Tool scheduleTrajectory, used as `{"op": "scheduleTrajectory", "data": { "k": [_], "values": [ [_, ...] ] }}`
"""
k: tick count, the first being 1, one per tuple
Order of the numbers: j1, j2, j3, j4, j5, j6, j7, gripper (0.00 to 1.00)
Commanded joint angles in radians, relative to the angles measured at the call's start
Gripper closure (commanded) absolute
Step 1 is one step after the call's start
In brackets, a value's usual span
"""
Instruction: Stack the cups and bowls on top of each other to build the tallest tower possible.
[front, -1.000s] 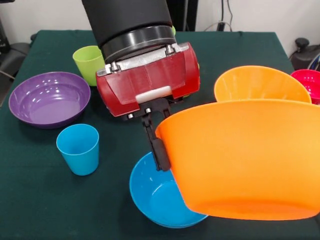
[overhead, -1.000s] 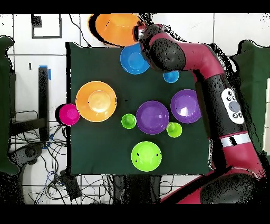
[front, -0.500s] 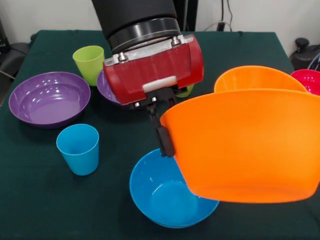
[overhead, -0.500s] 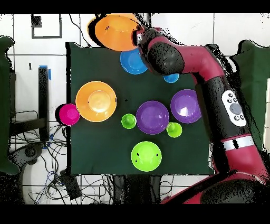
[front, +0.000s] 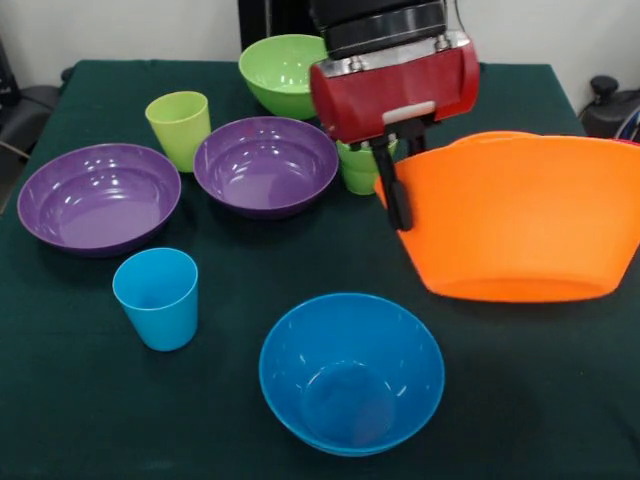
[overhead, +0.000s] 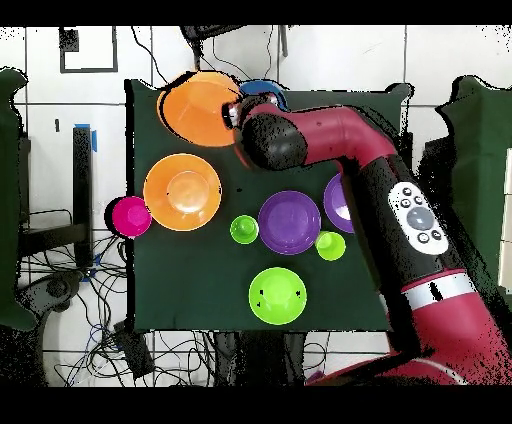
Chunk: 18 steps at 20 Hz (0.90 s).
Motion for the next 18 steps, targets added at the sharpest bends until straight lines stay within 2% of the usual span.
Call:
{"op": "scheduleTrajectory", "data": {
  "k": [1,6,12,18],
  "values": [
    [0.1,-0.065,-0.196,0.09,0.056,0.182,0.214,1.0],
    [0.115,-0.054,-0.23,0.069,0.083,0.201,0.196,1.0],
    [0.112,-0.064,-0.249,0.102,0.102,0.177,0.177,1.0],
    [0.121,-0.08,-0.273,0.109,0.146,0.253,0.156,1.0]
  ]
}}
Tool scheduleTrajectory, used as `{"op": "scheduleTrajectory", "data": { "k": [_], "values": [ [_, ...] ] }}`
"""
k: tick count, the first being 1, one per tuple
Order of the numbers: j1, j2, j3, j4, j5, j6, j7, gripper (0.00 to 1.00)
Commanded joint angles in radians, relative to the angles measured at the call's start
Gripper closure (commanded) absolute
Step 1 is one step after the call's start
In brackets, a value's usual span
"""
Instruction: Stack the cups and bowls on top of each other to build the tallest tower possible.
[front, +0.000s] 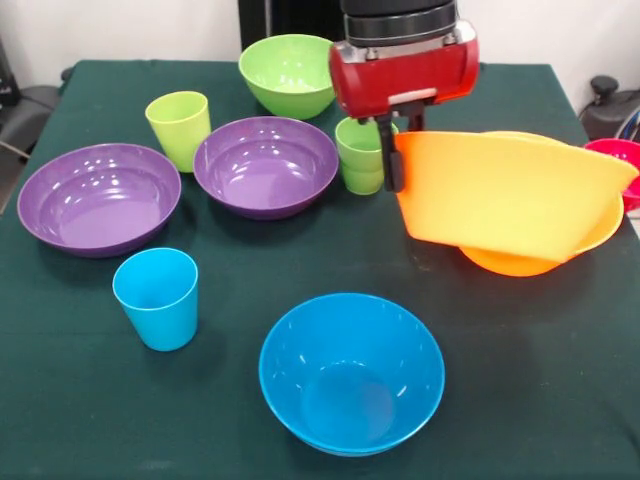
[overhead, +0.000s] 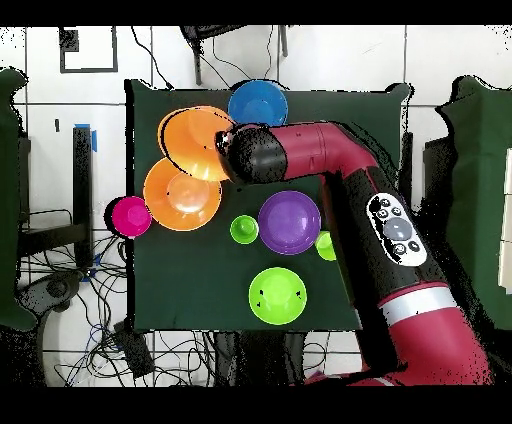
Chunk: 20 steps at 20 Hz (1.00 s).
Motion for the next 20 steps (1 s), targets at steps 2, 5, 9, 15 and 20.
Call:
{"op": "scheduleTrajectory", "data": {
  "k": [2,5,9,15,20],
  "values": [
    [0.017,-0.031,-0.108,0.067,0.065,0.183,0.102,1.0],
    [0.041,-0.018,-0.148,0.036,0.091,0.337,0.095,1.0],
    [0.06,-0.018,-0.184,0.023,0.075,0.418,0.072,1.0],
    [0.086,0.008,-0.228,-0.069,0.022,0.51,0.062,1.0],
    [0.071,0.048,-0.209,-0.134,0.002,0.536,-0.029,1.0]
  ]
}}
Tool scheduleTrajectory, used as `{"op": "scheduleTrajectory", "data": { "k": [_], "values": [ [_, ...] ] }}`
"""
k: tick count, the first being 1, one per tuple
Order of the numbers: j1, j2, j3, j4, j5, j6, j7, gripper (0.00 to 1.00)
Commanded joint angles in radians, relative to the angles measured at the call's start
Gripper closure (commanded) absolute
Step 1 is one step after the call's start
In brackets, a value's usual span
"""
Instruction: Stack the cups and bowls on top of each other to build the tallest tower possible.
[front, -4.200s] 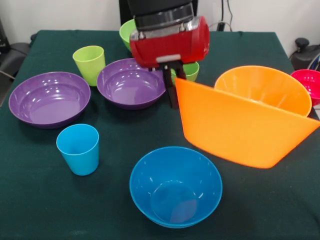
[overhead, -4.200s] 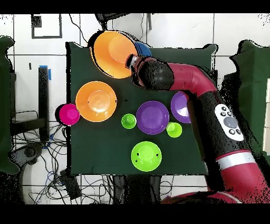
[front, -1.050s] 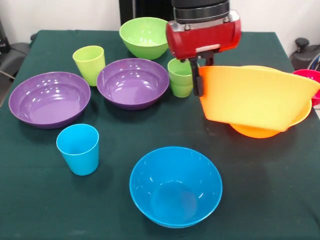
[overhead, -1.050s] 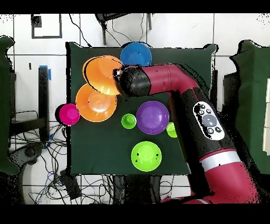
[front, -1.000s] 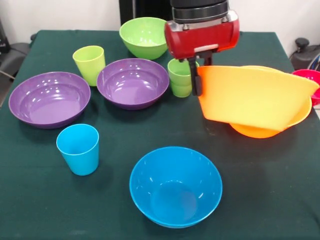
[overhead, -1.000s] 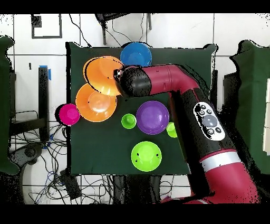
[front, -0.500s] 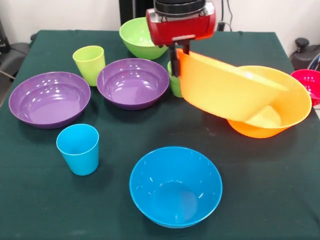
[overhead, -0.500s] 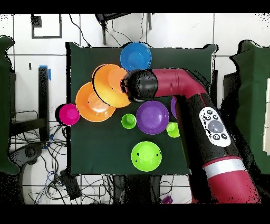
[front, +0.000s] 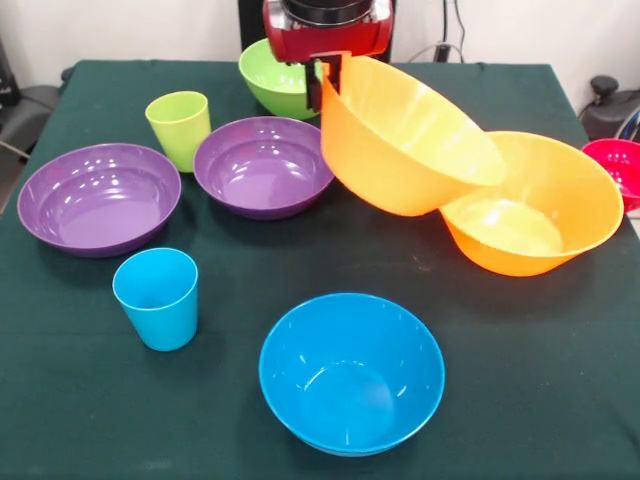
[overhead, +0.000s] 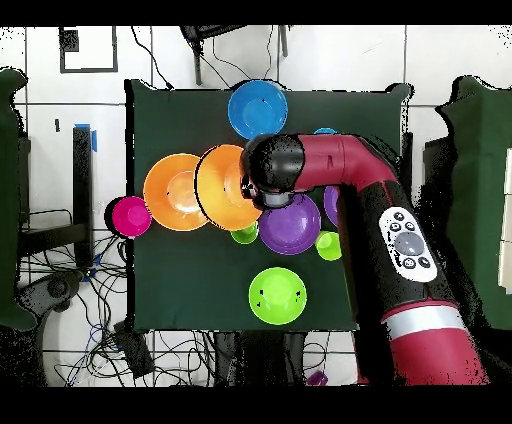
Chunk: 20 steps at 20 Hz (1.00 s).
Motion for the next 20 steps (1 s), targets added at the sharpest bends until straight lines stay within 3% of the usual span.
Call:
{"op": "scheduleTrajectory", "data": {
  "k": [1,8,12,17,20],
  "values": [
    [0.016,0.069,-0.03,-0.128,-0.059,0.095,-0.047,1.0],
    [-0.018,0.104,0.014,-0.16,-0.014,0.039,-0.063,1.0],
    [-0.021,0.132,0.035,-0.228,-0.048,0.024,-0.134,1.0],
    [-0.067,0.183,0.108,-0.286,-0.06,-0.008,-0.298,1.0],
    [-0.091,0.213,0.139,-0.329,-0.053,0.003,-0.343,1.0]
  ]
}}
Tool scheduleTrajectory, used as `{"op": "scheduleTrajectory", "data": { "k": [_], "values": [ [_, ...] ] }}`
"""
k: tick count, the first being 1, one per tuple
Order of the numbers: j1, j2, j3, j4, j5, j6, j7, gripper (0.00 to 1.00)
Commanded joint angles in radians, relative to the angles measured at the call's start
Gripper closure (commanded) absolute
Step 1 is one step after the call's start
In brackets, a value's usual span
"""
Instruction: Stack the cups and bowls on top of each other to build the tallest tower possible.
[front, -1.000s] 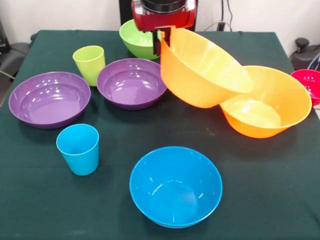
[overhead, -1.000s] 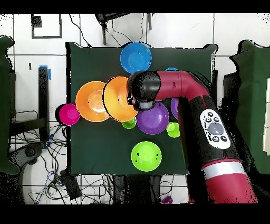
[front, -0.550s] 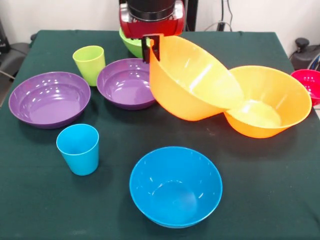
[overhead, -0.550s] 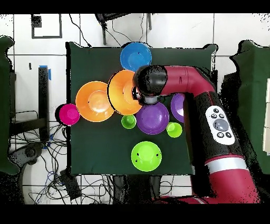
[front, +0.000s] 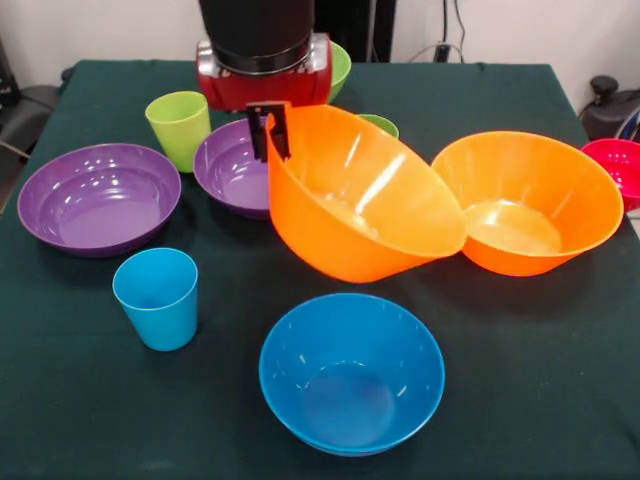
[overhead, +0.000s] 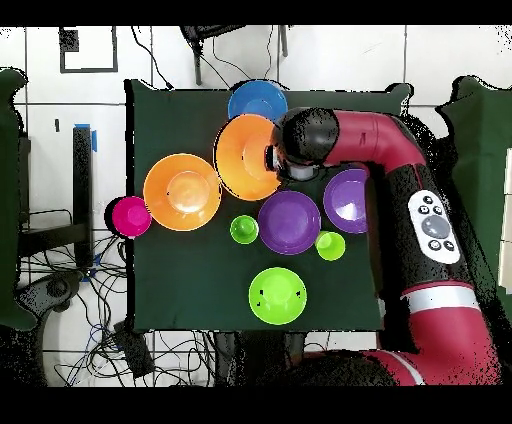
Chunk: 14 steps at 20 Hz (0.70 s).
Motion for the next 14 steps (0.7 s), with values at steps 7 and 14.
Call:
{"op": "scheduleTrajectory", "data": {
  "k": [7,14],
  "values": [
    [-0.064,0.154,0.163,-0.254,-0.056,0.049,-0.419,1.0],
    [-0.071,0.204,0.198,-0.329,-0.049,0.079,-0.468,1.0]
  ]
}}
